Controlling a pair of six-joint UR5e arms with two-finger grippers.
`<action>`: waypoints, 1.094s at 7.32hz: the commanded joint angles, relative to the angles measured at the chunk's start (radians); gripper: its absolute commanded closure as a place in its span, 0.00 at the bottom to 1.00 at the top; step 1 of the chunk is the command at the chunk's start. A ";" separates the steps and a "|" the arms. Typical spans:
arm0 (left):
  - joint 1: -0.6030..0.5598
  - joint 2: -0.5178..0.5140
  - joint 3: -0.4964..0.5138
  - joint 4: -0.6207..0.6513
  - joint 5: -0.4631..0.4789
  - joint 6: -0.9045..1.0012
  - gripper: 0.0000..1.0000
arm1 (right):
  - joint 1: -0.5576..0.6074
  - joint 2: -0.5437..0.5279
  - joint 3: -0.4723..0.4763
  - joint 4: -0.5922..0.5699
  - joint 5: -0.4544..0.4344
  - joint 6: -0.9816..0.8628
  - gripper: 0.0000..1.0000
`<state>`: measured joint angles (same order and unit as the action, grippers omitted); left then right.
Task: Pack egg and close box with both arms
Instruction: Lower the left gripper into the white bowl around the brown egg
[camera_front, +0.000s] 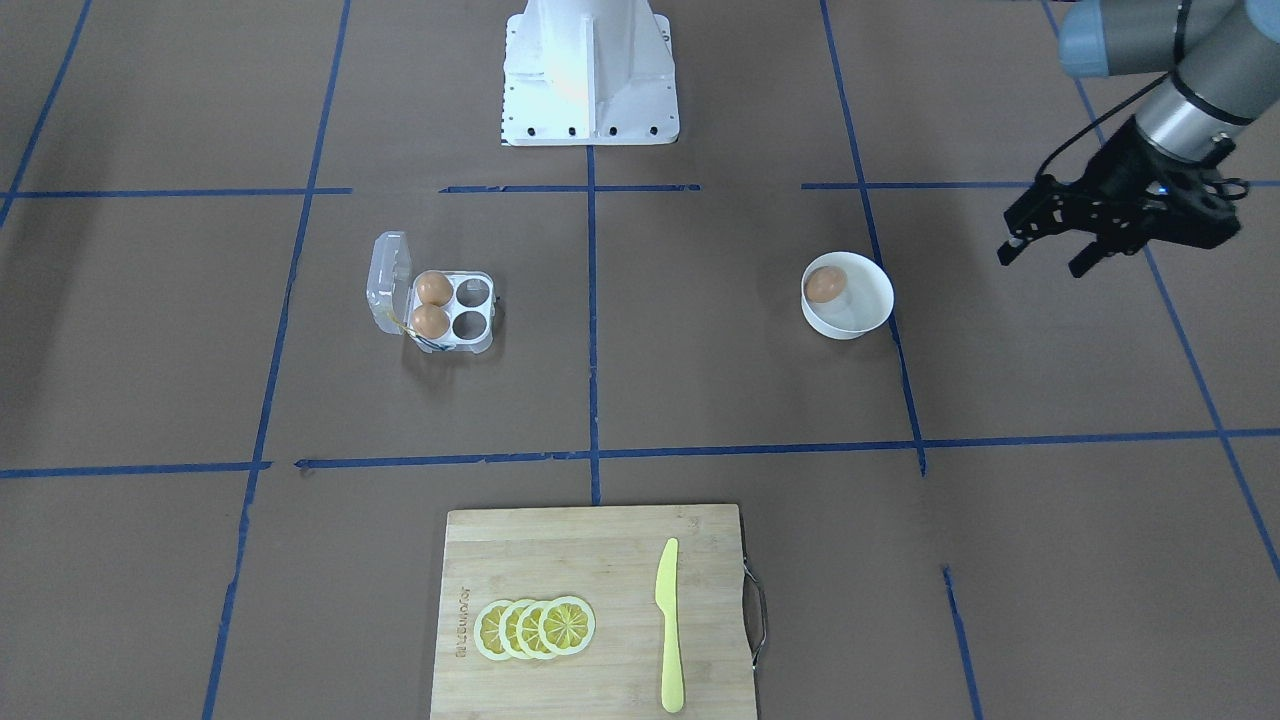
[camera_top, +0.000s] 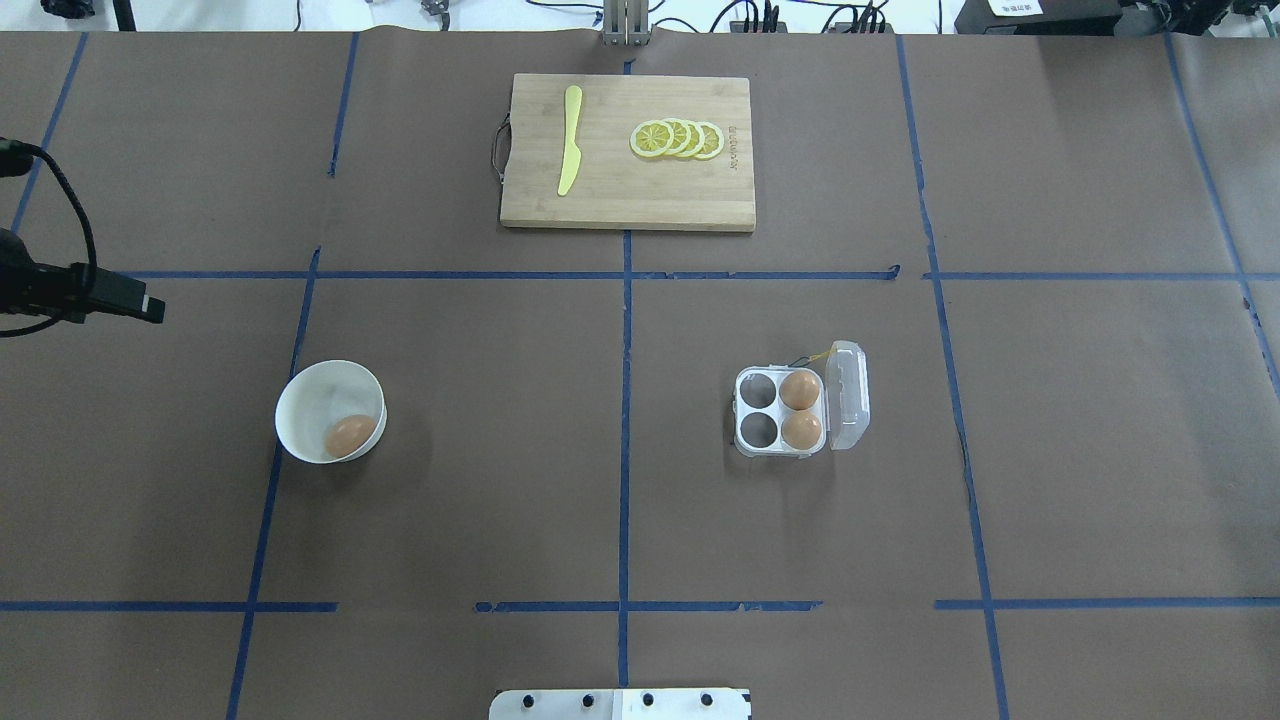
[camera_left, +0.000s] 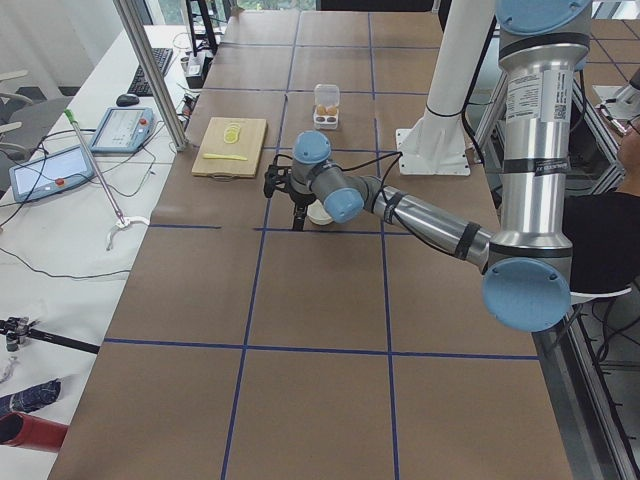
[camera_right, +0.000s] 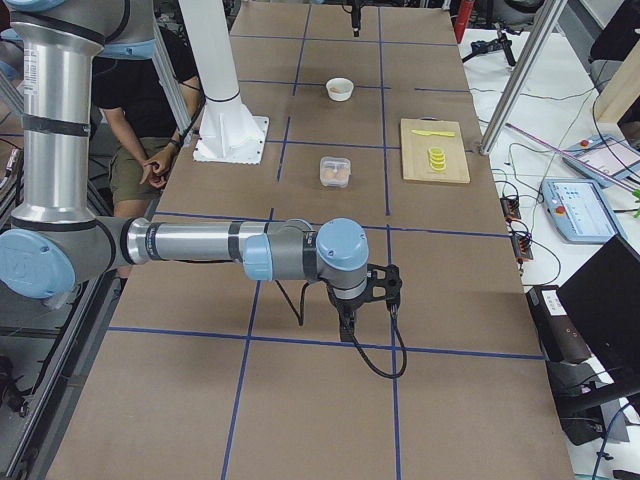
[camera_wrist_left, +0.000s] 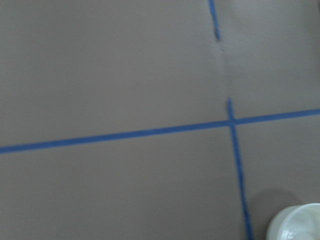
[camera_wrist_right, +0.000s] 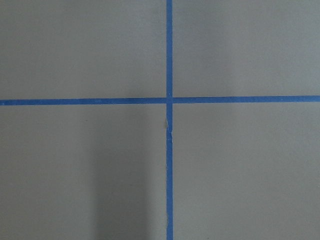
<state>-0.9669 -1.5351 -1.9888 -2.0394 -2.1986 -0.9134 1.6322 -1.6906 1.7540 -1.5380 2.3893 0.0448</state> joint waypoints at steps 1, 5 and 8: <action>0.179 -0.016 -0.028 -0.005 0.156 -0.146 0.07 | 0.000 0.000 -0.007 -0.005 0.010 0.001 0.00; 0.315 -0.130 0.075 0.010 0.262 -0.165 0.11 | 0.000 0.000 -0.013 -0.005 0.010 0.000 0.00; 0.344 -0.141 0.110 0.010 0.264 -0.163 0.14 | 0.000 -0.001 -0.022 -0.004 0.011 0.000 0.00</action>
<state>-0.6408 -1.6708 -1.8935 -2.0299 -1.9370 -1.0775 1.6320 -1.6913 1.7365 -1.5429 2.4005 0.0446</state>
